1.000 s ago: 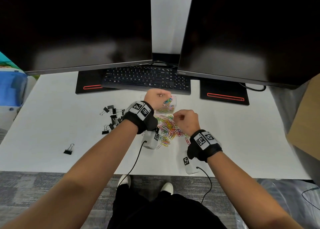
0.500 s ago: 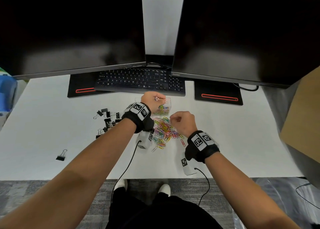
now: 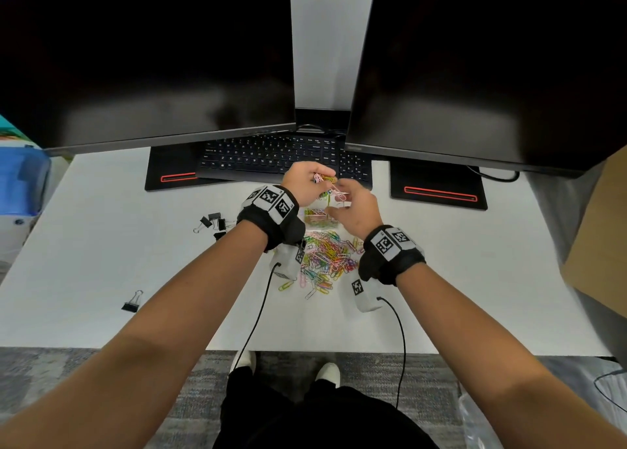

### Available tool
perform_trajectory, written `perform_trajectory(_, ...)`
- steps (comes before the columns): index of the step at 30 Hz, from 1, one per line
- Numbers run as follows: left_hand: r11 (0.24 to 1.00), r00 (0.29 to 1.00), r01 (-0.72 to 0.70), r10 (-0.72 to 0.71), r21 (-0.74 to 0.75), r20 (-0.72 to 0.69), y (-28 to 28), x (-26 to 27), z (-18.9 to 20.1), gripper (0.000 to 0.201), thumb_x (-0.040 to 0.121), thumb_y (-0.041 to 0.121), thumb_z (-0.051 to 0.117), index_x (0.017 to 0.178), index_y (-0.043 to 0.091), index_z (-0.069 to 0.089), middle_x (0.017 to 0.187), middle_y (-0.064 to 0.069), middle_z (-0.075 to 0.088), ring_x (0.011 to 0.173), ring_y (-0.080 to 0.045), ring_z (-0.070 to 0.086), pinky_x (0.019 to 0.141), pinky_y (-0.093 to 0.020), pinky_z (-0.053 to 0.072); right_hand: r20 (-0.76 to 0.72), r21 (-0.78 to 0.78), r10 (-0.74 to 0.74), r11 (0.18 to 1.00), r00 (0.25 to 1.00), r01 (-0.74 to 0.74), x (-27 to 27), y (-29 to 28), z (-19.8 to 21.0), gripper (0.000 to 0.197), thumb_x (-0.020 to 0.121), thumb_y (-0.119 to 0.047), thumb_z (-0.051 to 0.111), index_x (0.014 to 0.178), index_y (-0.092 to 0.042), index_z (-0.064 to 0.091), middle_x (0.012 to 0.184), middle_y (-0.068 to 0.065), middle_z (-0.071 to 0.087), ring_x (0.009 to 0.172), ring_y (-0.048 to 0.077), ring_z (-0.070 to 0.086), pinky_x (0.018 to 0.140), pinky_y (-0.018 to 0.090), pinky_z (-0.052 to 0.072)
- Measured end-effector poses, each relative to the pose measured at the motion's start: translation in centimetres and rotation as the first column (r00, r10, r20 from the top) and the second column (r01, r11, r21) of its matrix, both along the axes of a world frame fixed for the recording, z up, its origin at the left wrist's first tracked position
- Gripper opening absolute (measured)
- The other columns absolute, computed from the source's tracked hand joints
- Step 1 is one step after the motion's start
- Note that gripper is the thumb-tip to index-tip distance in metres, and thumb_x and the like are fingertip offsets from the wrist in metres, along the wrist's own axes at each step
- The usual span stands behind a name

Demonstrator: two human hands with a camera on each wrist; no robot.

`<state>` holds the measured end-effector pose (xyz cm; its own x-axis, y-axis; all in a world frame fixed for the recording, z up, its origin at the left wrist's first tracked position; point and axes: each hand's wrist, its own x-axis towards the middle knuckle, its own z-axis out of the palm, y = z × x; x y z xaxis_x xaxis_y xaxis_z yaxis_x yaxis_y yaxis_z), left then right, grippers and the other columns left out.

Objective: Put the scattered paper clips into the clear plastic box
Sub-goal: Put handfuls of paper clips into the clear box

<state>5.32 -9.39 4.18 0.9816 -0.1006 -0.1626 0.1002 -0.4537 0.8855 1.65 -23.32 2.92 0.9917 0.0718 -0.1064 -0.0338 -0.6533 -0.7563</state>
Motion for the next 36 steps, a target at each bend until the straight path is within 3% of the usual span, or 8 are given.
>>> perform_trajectory(5,0.997,0.999,-0.049,0.048,-0.064,-0.020,-0.1,-0.2,0.0,0.023,0.086,0.005,0.065,0.109,0.005,0.067,0.109,-0.012,0.070,0.092,-0.019,0.065,0.082,-0.029,0.055,-0.011,0.024,0.010,1.000,1.000,-0.009,1.0,0.7,0.0,0.034,0.078,-0.016,0.074,0.110,-0.011,0.064,0.092,0.002,0.067,0.084,0.019,0.060,0.072,0.023,0.042)
perform_trajectory(12,0.985,0.986,-0.166,0.165,-0.054,-0.029,0.5,-0.2,-0.3,0.023,0.081,0.017,0.072,0.104,0.010,0.069,0.086,-0.007,0.068,0.071,-0.018,0.060,0.076,-0.035,0.054,0.018,0.076,-0.137,0.988,0.990,0.136,2.1,0.3,-0.4,0.009,0.078,-0.007,0.069,0.086,-0.008,0.074,0.075,0.007,0.070,0.067,0.011,0.056,0.075,0.029,0.051)
perform_trajectory(19,0.988,0.972,-0.134,0.115,-0.080,-0.207,0.5,-0.1,-1.7,0.014,0.079,0.013,0.060,0.085,0.024,0.068,0.101,-0.016,0.070,0.082,-0.028,0.062,0.089,-0.048,0.053,-0.002,0.000,-0.044,0.999,0.999,0.044,2.5,0.0,-0.1,0.023,0.078,-0.001,0.068,0.101,-0.004,0.072,0.095,0.010,0.073,0.078,0.010,0.059,0.078,0.019,0.047)
perform_trajectory(25,0.993,0.973,-0.033,0.007,-0.110,-0.233,0.7,-1.0,-0.1,0.032,0.088,-0.009,0.052,0.119,-0.003,0.058,0.112,-0.018,0.064,0.087,-0.024,0.059,0.074,-0.034,0.053,-0.085,0.017,0.017,1.000,0.996,-0.015,2.7,0.1,-0.2,0.024,0.077,0.004,0.063,0.099,-0.003,0.071,0.093,0.013,0.074,0.078,0.010,0.063,0.083,0.023,0.053)
perform_trajectory(27,0.994,0.972,0.002,-0.028,-0.112,-0.232,0.8,-1.2,0.2,0.037,0.086,-0.014,0.052,0.123,-0.005,0.054,0.116,-0.018,0.061,0.092,-0.023,0.059,0.065,-0.021,0.052,-0.110,0.018,0.057,0.998,0.992,-0.056,2.6,0.1,-0.1,0.025,0.076,0.006,0.064,0.099,-0.001,0.071,0.095,0.014,0.073,0.080,0.012,0.065,0.083,0.024,0.054)
perform_trajectory(30,0.999,0.978,0.024,-0.030,-0.033,-0.204,0.9,-1.2,0.6,0.039,0.084,-0.015,0.053,0.121,-0.002,0.057,0.124,-0.019,0.060,0.113,-0.029,0.060,0.078,-0.020,0.052,-0.093,0.010,0.076,0.997,0.993,-0.075,2.7,-0.1,0.3,0.024,0.077,0.008,0.062,0.098,0.001,0.071,0.095,0.015,0.073,0.084,0.016,0.067,0.083,0.024,0.054)
perform_trajectory(34,0.990,0.976,0.039,-0.066,-0.133,-0.205,1.0,-1.4,0.9,0.049,0.085,-0.026,0.039,0.131,-0.013,0.043,0.132,-0.030,0.050,0.127,-0.037,0.048,0.056,-0.007,0.051,-0.052,-0.004,0.029,1.000,0.998,-0.029,2.8,-0.7,0.5,0.021,0.080,0.006,0.060,0.094,-0.002,0.072,0.093,0.011,0.073,0.077,0.010,0.063,0.080,0.017,0.051)
perform_trajectory(36,0.987,0.978,0.019,-0.052,-0.161,-0.203,1.0,-1.3,0.9,0.048,0.084,-0.025,0.042,0.129,-0.010,0.045,0.130,-0.028,0.052,0.125,-0.035,0.050,0.062,-0.008,0.052,-0.033,-0.021,0.034,0.999,0.999,-0.035,2.6,-0.9,0.6,0.022,0.080,0.006,0.060,0.095,-0.004,0.073,0.095,0.010,0.073,0.080,0.013,0.065,0.079,0.016,0.050)
